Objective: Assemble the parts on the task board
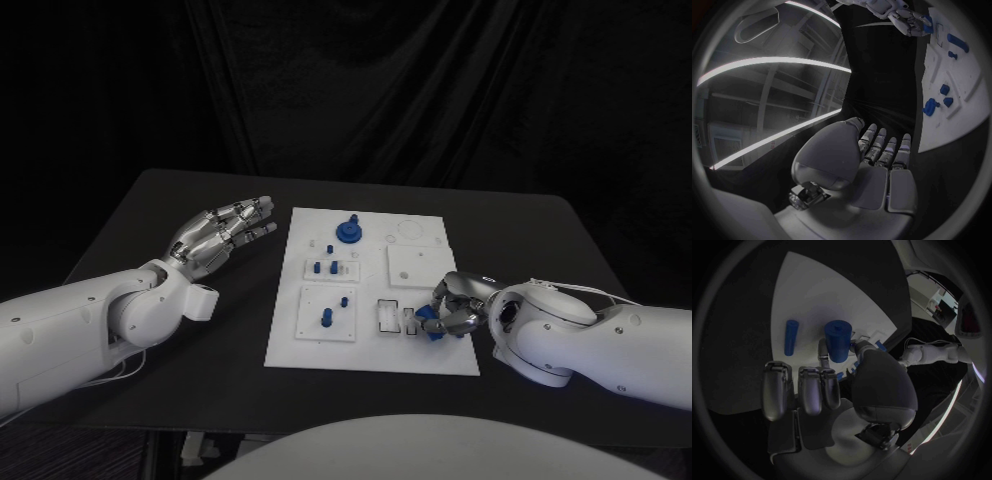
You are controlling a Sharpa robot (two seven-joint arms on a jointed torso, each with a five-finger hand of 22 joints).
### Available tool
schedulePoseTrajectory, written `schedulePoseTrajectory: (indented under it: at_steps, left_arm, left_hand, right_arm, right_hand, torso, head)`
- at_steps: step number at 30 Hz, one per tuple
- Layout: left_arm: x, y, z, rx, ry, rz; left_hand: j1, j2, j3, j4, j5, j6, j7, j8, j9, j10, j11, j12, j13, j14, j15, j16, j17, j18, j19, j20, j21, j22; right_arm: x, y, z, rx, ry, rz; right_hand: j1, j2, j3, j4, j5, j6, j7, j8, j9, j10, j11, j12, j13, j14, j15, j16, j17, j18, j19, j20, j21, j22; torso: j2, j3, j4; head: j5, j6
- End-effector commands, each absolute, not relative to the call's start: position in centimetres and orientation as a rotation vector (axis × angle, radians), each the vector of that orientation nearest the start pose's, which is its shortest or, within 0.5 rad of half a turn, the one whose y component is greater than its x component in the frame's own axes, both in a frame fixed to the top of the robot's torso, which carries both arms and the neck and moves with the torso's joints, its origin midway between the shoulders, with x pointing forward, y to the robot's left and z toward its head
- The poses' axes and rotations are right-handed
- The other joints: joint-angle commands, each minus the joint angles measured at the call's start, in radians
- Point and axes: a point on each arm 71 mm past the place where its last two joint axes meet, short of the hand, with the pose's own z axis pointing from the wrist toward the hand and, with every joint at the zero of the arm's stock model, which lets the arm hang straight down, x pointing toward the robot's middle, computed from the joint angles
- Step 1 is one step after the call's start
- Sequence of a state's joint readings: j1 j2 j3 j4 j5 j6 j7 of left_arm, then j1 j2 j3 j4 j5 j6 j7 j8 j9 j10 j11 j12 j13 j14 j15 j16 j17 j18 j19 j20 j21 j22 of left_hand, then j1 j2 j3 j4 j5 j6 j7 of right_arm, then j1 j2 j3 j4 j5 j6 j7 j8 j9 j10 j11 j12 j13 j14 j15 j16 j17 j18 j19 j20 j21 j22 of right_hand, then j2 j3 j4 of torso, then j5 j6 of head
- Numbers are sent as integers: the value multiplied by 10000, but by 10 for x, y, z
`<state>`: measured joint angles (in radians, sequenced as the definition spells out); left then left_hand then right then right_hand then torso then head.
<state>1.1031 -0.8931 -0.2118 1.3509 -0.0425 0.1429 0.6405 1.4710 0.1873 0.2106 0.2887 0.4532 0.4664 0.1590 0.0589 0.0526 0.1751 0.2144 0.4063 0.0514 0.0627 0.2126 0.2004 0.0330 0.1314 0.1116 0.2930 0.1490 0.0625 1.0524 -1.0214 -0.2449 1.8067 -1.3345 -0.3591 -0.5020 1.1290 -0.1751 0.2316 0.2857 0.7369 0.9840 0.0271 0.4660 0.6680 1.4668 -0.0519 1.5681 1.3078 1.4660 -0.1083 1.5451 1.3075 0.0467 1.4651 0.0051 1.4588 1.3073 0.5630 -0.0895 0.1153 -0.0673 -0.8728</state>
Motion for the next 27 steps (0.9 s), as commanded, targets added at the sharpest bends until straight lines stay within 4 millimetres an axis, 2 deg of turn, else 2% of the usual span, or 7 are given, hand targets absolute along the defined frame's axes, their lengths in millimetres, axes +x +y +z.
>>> schedulePoseTrajectory:
  at_steps: [1,8,9,14,15,18,27]
  left_arm:
    - [455,268,-273,-10566,15323,-18048]
    - [455,266,-273,-10552,15341,-18093]
    - [455,266,-273,-10553,15343,-18093]
    - [455,266,-273,-10555,15343,-18084]
    - [455,266,-273,-10555,15343,-18084]
    - [455,266,-273,-10556,15345,-18090]
    - [456,266,-273,-10558,15360,-18100]
  left_hand:
    - [124,1,80,0,0,-3,621,50,2,33,33,23,10,10,66,34,-1,-34,-9,9,22,10]
    - [130,0,84,-2,1,-6,621,50,2,35,34,25,10,12,67,41,0,-35,-4,9,28,12]
    - [130,0,84,-2,1,-6,621,50,2,35,34,25,10,12,67,41,0,-35,-4,9,28,12]
    - [130,0,84,-2,1,-6,621,50,2,35,34,25,10,12,67,41,0,-35,-4,9,28,12]
    - [130,0,84,-2,1,-6,621,50,2,35,34,25,10,12,67,41,0,-35,-4,9,28,12]
    - [130,0,84,-2,1,-6,621,50,2,35,34,25,10,12,67,41,0,-35,-4,9,28,12]
    - [130,0,84,-2,1,-6,621,50,2,35,34,25,10,12,67,41,0,-35,-4,9,28,12]
  right_arm:
    - [361,-227,-289,3977,20839,5423]
    - [364,-217,-285,4287,20777,5992]
    - [364,-216,-285,4287,20791,6008]
    - [368,-211,-289,4229,21005,5928]
    - [368,-210,-290,4208,21073,5888]
    - [369,-208,-294,4156,21259,5761]
    - [373,-206,-300,3977,21473,5370]
  right_hand:
    - [157,435,754,-620,-173,67,-173,337,634,1040,-52,27,2630,937,-59,-79,2073,-170,610,-78,-29,2246]
    - [-208,466,695,-341,-702,22,-169,396,814,1040,-46,27,2630,929,-52,-100,2035,-161,588,-70,-59,2232]
    - [-366,505,643,-190,-1117,11,-159,405,864,1040,-38,27,2630,927,-43,-107,2021,-160,584,-64,-64,2229]
    - [-469,527,590,-48,-1576,-40,-146,398,948,1040,-27,27,2630,926,-39,-110,2013,-152,570,-59,-86,2220]
    - [-539,525,541,-3,-1811,-61,-132,388,965,1040,-16,27,2630,921,-29,-122,1992,-150,565,-55,-97,2216]
    - [-673,570,436,21,-2256,-122,-98,341,1003,1040,14,27,2630,913,-7,-144,1952,-135,538,-34,-153,2195]
    - [-1100,729,130,48,-2972,-137,-48,244,1058,1040,60,27,2630,899,32,-181,1881,-110,495,7,-246,2162]
  torso:
    - [-6,-3,2]
    - [-2,0,-3]
    - [-8,-5,0]
    - [-10,-14,21]
    - [-7,-11,9]
    - [-5,-6,4]
    - [-5,-2,0]
  head:
    - [-23,2]
    - [-34,2]
    - [-29,2]
    - [-63,2]
    - [-53,2]
    - [-33,2]
    - [-23,2]
